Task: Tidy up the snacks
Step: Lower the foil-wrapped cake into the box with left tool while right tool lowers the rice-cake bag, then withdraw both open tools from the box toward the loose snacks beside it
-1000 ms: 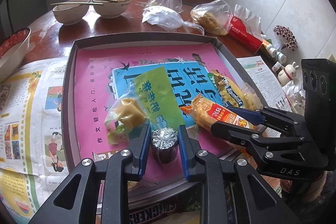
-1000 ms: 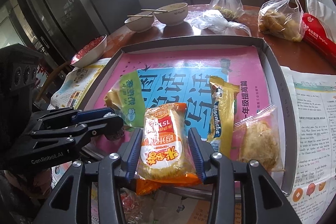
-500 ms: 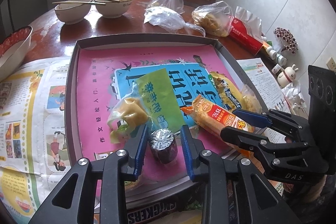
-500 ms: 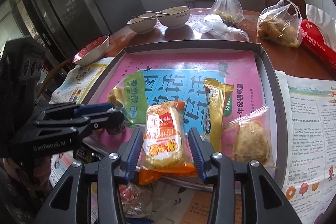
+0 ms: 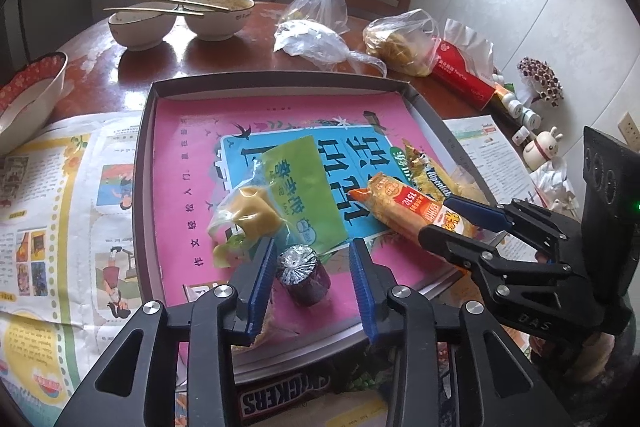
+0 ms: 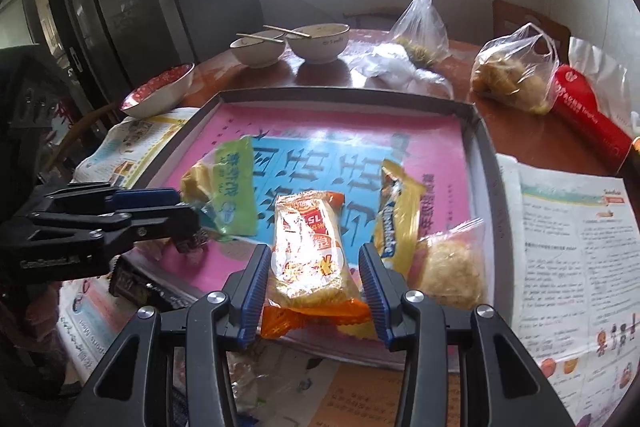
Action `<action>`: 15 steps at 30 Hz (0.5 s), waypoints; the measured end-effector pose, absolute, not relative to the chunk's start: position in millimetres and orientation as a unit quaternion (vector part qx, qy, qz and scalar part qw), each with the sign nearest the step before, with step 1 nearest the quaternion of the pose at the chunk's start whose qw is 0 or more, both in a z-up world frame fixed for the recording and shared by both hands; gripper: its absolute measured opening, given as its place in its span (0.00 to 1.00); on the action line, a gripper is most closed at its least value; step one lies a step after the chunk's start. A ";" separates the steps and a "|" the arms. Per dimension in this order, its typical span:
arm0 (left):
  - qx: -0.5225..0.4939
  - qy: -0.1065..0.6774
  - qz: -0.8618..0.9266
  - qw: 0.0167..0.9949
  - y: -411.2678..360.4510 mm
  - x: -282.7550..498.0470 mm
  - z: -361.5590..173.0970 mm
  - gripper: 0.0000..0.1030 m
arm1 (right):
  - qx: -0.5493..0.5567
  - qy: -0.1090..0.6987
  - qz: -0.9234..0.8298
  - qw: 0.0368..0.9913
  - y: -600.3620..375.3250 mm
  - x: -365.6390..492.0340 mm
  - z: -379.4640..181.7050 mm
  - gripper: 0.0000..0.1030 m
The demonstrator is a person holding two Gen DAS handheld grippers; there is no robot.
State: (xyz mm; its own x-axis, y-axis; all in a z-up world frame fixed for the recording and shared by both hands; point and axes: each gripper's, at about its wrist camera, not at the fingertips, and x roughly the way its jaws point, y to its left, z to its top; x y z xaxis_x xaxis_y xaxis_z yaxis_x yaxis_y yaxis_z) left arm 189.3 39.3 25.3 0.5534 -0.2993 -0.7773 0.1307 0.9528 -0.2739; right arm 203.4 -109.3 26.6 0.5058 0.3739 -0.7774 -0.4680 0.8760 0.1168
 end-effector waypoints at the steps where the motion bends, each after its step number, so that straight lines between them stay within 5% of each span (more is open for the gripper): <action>1: -0.092 0.455 -0.122 0.877 39.3 188.3 26.4 0.38 | -0.054 0.433 0.242 0.867 -109.8 203.9 26.9 0.44; 15: -0.094 0.436 -0.113 0.888 41.6 171.0 35.4 0.49 | -0.045 0.426 0.230 0.874 -120.6 196.7 34.0 0.49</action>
